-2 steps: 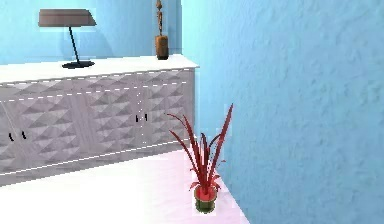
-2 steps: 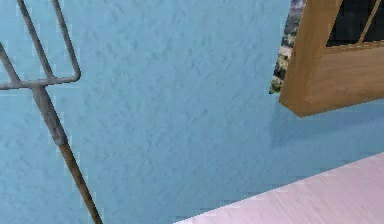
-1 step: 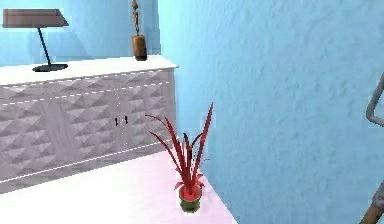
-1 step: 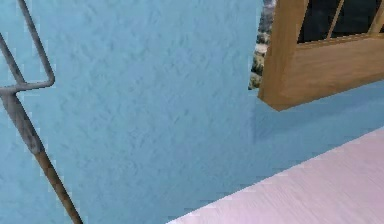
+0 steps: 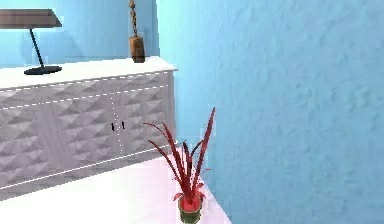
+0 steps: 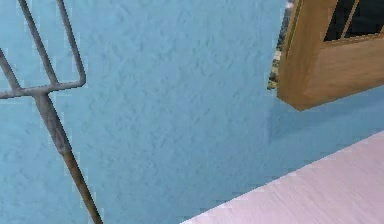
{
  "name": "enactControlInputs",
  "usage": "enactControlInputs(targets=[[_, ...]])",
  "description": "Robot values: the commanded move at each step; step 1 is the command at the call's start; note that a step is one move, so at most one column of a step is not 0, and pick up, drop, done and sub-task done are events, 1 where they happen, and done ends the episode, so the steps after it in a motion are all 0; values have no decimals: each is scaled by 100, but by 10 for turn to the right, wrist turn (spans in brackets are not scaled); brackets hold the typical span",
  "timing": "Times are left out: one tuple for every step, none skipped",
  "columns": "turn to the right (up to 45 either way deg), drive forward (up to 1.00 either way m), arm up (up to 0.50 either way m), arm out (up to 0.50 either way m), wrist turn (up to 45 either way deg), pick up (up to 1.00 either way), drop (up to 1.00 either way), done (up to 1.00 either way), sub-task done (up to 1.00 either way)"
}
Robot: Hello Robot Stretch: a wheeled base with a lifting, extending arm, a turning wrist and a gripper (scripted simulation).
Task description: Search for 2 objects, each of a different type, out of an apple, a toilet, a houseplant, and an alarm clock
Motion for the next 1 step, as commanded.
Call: enactControlInputs(targets=[[0, 0, 0, 0, 0, 0, 0, 100, 0]])
